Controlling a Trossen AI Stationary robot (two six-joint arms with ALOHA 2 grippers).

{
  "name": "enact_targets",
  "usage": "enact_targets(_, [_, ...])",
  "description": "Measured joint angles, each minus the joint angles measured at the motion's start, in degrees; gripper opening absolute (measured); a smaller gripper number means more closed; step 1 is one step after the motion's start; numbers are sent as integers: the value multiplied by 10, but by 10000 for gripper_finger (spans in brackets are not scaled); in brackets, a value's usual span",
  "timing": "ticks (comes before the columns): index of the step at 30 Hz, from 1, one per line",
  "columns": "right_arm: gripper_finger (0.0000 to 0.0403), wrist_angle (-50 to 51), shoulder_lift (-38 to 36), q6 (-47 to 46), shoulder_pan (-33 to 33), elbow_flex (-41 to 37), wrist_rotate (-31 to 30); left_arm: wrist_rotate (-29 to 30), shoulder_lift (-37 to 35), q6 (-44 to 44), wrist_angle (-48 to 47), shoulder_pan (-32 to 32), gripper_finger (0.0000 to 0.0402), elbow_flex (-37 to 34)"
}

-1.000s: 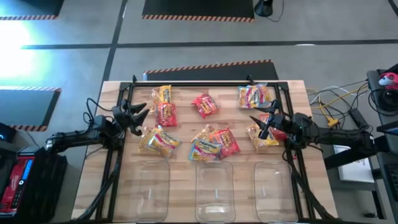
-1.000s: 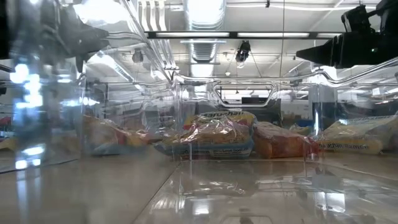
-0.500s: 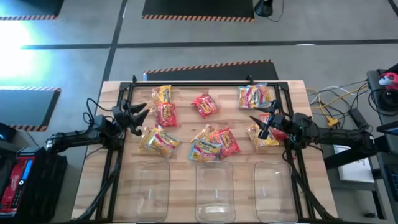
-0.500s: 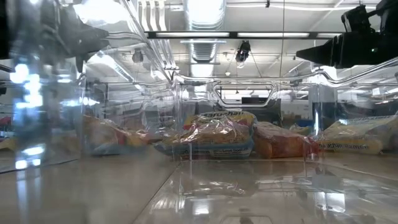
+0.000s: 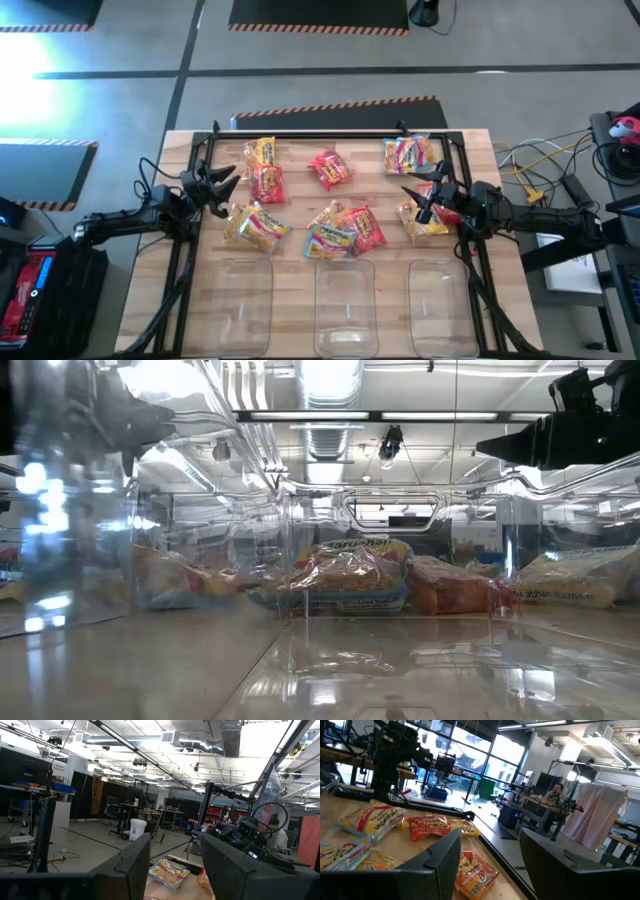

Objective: Sort Maruchan noodles

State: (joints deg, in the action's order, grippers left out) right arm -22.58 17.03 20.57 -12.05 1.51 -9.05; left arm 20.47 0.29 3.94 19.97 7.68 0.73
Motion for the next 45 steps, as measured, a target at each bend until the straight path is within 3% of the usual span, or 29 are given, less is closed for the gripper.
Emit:
enact_targets(17, [192,-9,0,-4,0,0,0,0,0,0,0,0,156,0])
enact_targets(24, [192,-18,0,-171,0,0,0,0,0,0,0,0,156,0])
enact_targets(32, [192,-24,0,-232,0,0,-1,0,0,0,0,0,156,0])
enact_targets(40, [192,-23,0,-450,0,0,0,0,0,0,0,0,156,0])
enact_targets(45, [192,-26,0,-510,0,0,0,0,0,0,0,0,156,0])
